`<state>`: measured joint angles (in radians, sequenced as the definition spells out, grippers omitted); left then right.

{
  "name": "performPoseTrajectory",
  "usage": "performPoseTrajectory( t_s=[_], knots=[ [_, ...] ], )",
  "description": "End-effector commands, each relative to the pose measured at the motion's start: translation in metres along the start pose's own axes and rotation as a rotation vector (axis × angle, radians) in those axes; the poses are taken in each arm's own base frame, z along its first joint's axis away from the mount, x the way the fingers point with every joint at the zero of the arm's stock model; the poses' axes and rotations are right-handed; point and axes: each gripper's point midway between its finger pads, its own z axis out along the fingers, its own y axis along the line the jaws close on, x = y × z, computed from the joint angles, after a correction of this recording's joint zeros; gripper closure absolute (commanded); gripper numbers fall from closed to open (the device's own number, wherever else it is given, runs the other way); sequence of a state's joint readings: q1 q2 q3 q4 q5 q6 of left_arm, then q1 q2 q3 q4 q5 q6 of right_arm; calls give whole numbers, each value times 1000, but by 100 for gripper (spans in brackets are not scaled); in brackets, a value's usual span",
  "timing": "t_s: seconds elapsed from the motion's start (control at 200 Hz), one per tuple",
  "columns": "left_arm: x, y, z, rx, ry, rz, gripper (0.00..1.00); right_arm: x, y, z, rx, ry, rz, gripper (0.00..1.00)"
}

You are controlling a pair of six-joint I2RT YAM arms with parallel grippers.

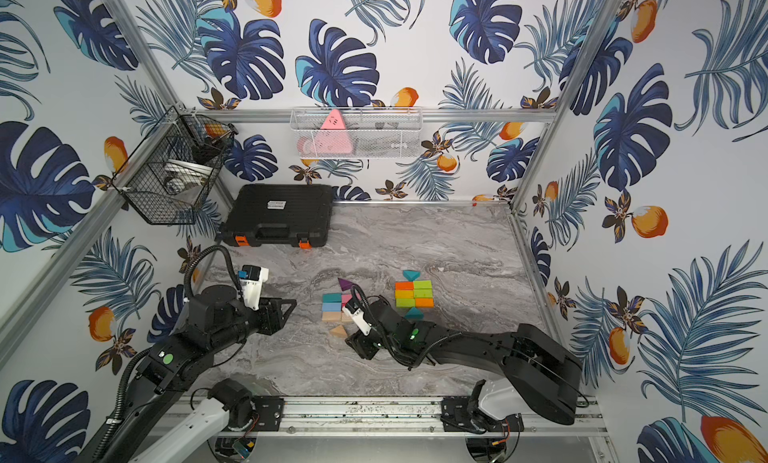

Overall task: Assemble a piece of candy with building blocks
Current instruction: Assemble the building block at the center of the board, then adjust the building block at the center of the board.

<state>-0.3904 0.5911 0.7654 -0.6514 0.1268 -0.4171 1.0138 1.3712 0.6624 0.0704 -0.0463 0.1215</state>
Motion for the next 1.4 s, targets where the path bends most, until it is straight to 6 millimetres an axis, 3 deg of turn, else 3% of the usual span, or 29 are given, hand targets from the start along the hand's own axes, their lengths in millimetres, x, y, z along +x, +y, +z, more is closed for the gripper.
performPoseTrajectory(
  t_s=[0.0, 0.125, 0.265, 0.37, 0.405, 0.575, 0.656, 0.886, 1.396],
  knots=[
    [-6, -4, -1, 18, -26, 17, 47, -8, -17, -7, -16, 12, 18, 42],
    [-6, -3, 0, 14, -24, 17, 47, -36, -56, 4, -4, 6, 99, 46],
    [-5, -1, 1, 4, -17, 15, 47, -63, -98, 32, 23, 42, 173, 55],
    [-6, -1, -1, 3, -26, 16, 47, -68, -126, 58, 26, 66, 211, 59],
    [-5, -1, -1, 2, -26, 16, 47, -81, -131, 65, 26, 63, 200, 60],
    [-6, -1, -2, 4, -28, 17, 47, -94, -153, 96, -34, 77, 193, 61],
    [-6, -2, -2, 6, -27, 18, 47, -84, -168, 116, -49, 106, 224, 62],
    [-5, -3, 0, 12, -21, 19, 47, -81, -167, 143, -142, 145, 214, 64],
    [-5, -3, 2, 14, -13, 17, 47, -58, -145, 167, -296, 225, 192, 64]
  ],
)
